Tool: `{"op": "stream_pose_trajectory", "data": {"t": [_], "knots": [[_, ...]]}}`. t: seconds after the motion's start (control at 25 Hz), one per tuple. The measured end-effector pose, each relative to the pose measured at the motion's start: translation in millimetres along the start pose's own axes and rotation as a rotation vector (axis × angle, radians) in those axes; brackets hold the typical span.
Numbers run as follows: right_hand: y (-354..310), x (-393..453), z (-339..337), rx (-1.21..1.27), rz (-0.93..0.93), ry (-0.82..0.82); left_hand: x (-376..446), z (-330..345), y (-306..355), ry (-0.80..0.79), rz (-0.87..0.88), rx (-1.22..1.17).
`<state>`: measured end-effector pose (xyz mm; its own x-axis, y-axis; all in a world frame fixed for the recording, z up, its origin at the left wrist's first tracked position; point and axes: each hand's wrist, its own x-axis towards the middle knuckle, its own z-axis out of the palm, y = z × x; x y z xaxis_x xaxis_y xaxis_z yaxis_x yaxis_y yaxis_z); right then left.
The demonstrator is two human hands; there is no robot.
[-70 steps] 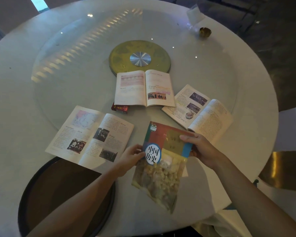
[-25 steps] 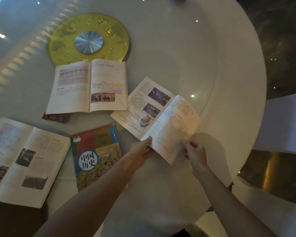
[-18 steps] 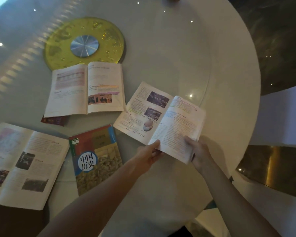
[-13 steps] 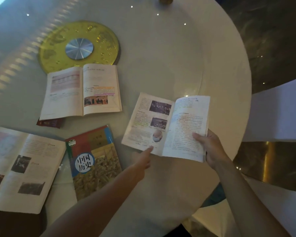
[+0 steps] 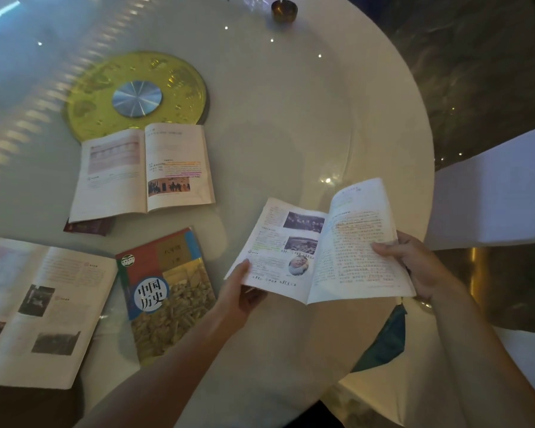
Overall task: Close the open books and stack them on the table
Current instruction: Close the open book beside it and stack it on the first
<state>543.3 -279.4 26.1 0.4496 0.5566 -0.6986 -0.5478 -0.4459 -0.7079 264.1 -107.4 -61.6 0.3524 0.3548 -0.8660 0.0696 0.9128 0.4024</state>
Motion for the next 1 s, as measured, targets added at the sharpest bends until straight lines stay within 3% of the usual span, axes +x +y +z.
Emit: {"op": "stream_pose_trajectory", "data": {"t": [0.2,0.36,0.68,0.88,1.0], "knots": [[-4.3,2.7,10.4,-0.302,-0.039,0.026,-10.0,-15.8,37.7,-0.131,0.025,0.256],[-10.5,-0.8,34.0,-0.321,-0.125,0.053,-23.3,-26.0,62.7,-0.27,0.081,0.342],[-13.6,-7.7,112.8,-0.34,-0.313,0.048,-54.3,-27.7,75.4,-0.065,0.365,0.366],[-1.2,-13.8,190.1,-0.486,-0.413,-0.008,-79.0,-28.7,84.4,-0.153,0.631,0.536],[13.5,-24.6,238.6,-0.501,-0.445,-0.127,-93.9,-24.6,77.4,-0.252,0.715,0.618]]}}
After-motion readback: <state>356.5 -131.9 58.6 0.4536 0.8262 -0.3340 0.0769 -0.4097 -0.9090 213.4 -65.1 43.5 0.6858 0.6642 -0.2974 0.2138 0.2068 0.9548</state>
